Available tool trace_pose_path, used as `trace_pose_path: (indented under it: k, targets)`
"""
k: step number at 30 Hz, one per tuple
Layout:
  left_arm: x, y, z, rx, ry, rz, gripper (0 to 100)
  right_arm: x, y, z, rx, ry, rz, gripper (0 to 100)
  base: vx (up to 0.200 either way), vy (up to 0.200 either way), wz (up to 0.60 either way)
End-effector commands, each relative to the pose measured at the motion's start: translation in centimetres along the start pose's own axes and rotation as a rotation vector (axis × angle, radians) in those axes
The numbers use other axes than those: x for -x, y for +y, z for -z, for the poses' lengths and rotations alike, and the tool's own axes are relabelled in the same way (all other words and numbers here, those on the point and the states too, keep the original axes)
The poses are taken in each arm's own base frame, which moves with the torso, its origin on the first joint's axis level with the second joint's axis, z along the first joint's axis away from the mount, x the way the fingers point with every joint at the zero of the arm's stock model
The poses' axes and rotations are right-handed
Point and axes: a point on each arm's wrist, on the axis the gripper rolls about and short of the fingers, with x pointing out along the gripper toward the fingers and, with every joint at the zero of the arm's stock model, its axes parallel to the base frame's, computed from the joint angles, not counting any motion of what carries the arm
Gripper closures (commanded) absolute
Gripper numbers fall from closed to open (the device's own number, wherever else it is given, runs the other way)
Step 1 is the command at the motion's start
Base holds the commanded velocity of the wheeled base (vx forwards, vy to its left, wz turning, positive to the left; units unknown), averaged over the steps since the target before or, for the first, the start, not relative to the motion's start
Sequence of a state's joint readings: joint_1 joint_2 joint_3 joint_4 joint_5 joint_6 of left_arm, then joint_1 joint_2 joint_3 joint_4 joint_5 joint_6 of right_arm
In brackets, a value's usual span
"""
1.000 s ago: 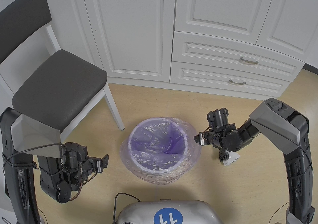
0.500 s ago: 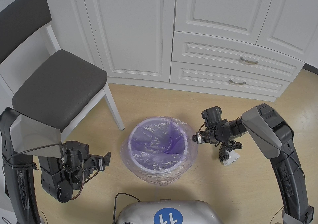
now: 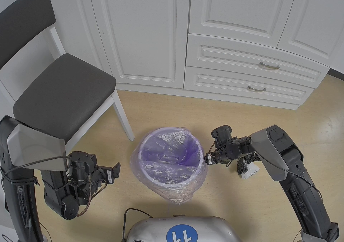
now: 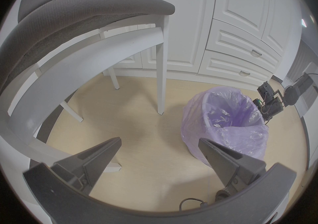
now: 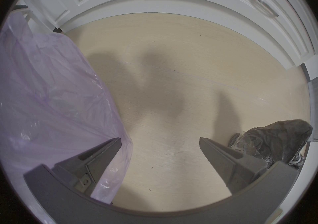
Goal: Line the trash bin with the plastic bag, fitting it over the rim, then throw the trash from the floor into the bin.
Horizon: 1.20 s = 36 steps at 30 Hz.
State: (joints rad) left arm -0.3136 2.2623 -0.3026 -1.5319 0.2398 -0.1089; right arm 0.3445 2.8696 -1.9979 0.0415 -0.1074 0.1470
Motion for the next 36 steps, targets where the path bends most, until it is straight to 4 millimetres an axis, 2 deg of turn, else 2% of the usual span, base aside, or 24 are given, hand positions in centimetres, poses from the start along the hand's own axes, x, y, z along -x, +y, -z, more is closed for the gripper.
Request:
trace_pose_path:
  k: [1, 4, 5, 7, 9, 11, 14, 17, 19, 20, 21, 22, 24, 30, 32, 33, 36]
  targets:
    - [0.5, -0.6, -0.4, -0.005, -0.017, 0.012, 0, 2.5, -0.6, -2.6, -0.019, -0.065, -0.001, 0, 0.000, 0.000, 0.00]
    - [0.0, -0.8, -0.3, -0.008, -0.019, 0.016, 0, 5.4, -0.6, -3.3, -0.014, -0.067, 0.016, 0, 0.000, 0.000, 0.00]
    - [0.0, -0.8, -0.3, -0.008, -0.019, 0.016, 0, 5.4, -0.6, -3.3, -0.014, -0.067, 0.016, 0, 0.000, 0.000, 0.00]
    - [-1.2, -1.0, -0.1, -0.005, -0.026, 0.016, 0, 8.1, -0.9, -3.1, 0.000, -0.059, 0.047, 0, 0.000, 0.000, 0.00]
    - [-1.8, -1.2, 0.0, -0.006, -0.026, 0.019, 0, 9.2, -0.8, -3.3, -0.003, -0.095, 0.043, 0, 0.000, 0.000, 0.00]
    - [-2.1, -1.3, 0.0, -0.006, -0.027, 0.022, 0, 9.6, -0.7, -3.3, -0.003, -0.108, 0.040, 0, 0.000, 0.000, 0.00]
    - [-4.2, -1.3, 1.4, -0.010, 0.007, 0.016, 0, 11.4, 0.9, -2.0, 0.016, -0.146, 0.069, 0, 0.000, 0.000, 0.00]
    - [-5.7, -1.5, 3.1, -0.018, 0.052, 0.043, 0, 12.4, 1.4, -1.2, 0.029, -0.192, 0.091, 0, 0.000, 0.000, 0.00]
    - [-7.1, -1.8, 3.8, -0.019, 0.061, 0.069, 0, 13.1, 1.4, -1.4, 0.040, -0.238, 0.091, 0, 0.000, 0.000, 0.00]
    - [-7.1, -1.8, 3.8, -0.019, 0.061, 0.069, 0, 13.1, 1.4, -1.4, 0.040, -0.238, 0.091, 0, 0.000, 0.000, 0.00]
    - [-8.9, -2.0, 4.4, -0.020, 0.075, 0.081, 0, 14.2, 1.4, -2.0, 0.056, -0.289, 0.084, 0, 0.000, 0.000, 0.00]
    - [-9.8, -2.1, 4.6, -0.026, 0.090, 0.083, 0, 14.8, 1.3, -2.2, 0.052, -0.305, 0.081, 0, 0.000, 0.000, 0.00]
    - [-10.7, -2.1, 4.3, -0.036, 0.106, 0.084, 0, 15.5, 1.1, -2.4, 0.048, -0.315, 0.082, 0, 0.000, 0.000, 0.00]
    - [-15.2, -1.8, 1.4, -0.058, 0.155, 0.068, 0, 18.5, 0.1, -4.2, 0.008, -0.392, 0.082, 0, 0.000, 0.000, 0.00]
    - [-16.0, -1.8, 0.7, -0.062, 0.165, 0.070, 0, 18.8, -0.2, -4.3, 0.003, -0.396, 0.084, 0, 0.000, 0.000, 0.00]
    - [-17.2, -1.4, -0.1, -0.074, 0.190, 0.077, 0, 19.3, -0.7, -4.5, -0.005, -0.406, 0.085, 0, 0.000, 0.000, 0.00]
    - [-19.1, -0.6, -1.5, -0.123, 0.222, 0.080, 0, 19.4, -1.4, -4.6, -0.013, -0.405, 0.096, 0, 0.000, 0.000, 0.00]
